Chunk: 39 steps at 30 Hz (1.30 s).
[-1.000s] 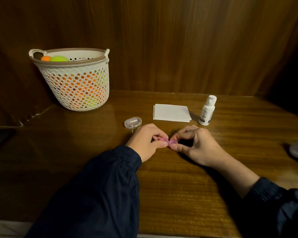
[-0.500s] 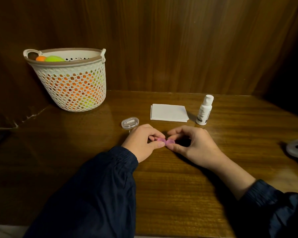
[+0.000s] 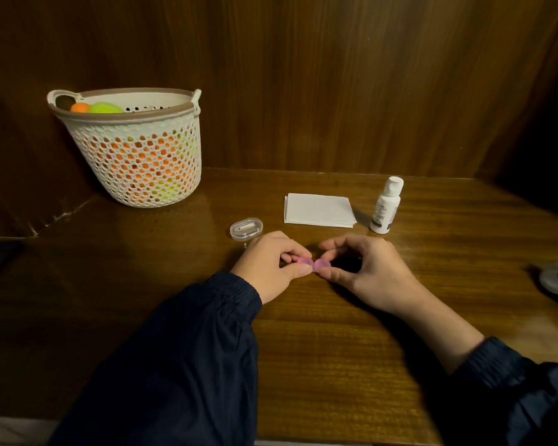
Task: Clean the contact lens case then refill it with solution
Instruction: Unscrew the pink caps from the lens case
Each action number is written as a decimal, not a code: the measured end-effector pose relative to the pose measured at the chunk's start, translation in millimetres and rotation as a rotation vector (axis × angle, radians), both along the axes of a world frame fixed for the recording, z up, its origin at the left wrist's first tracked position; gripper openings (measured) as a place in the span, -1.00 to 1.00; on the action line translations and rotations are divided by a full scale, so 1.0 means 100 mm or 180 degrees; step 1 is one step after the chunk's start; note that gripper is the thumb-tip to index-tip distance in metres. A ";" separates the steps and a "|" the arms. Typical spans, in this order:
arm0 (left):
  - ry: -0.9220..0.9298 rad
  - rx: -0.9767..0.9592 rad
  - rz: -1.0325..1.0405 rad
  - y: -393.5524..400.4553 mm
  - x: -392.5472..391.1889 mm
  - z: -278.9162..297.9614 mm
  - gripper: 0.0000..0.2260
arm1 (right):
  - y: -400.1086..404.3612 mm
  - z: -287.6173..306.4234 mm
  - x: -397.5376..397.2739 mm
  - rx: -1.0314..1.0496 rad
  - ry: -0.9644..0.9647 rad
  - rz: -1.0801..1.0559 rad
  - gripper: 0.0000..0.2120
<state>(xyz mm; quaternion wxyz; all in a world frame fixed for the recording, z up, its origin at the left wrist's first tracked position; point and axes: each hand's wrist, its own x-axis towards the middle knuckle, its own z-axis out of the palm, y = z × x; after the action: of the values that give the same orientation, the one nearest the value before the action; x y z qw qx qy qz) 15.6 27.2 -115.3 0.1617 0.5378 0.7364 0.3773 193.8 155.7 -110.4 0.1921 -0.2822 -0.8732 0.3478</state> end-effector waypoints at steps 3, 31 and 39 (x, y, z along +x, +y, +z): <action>-0.0014 0.0019 0.0002 0.00 0.00 -0.01 -0.85 | 0.00 0.03 0.02 -0.0041 -0.0131 0.0111 -0.60; -0.0024 0.0028 0.0001 0.01 -0.01 -0.01 -0.84 | -0.01 0.01 0.01 -0.0130 -0.0073 0.0185 -0.59; -0.0026 0.0032 0.0009 0.01 -0.01 -0.01 -0.85 | 0.00 0.02 -0.01 0.0059 -0.0025 0.0085 -0.48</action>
<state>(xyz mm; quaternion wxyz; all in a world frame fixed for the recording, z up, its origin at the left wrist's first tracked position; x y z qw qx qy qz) 14.6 28.6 -116.4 0.1615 0.5359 0.7346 0.3834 192.5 155.9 -108.8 0.1866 -0.2702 -0.8808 0.3412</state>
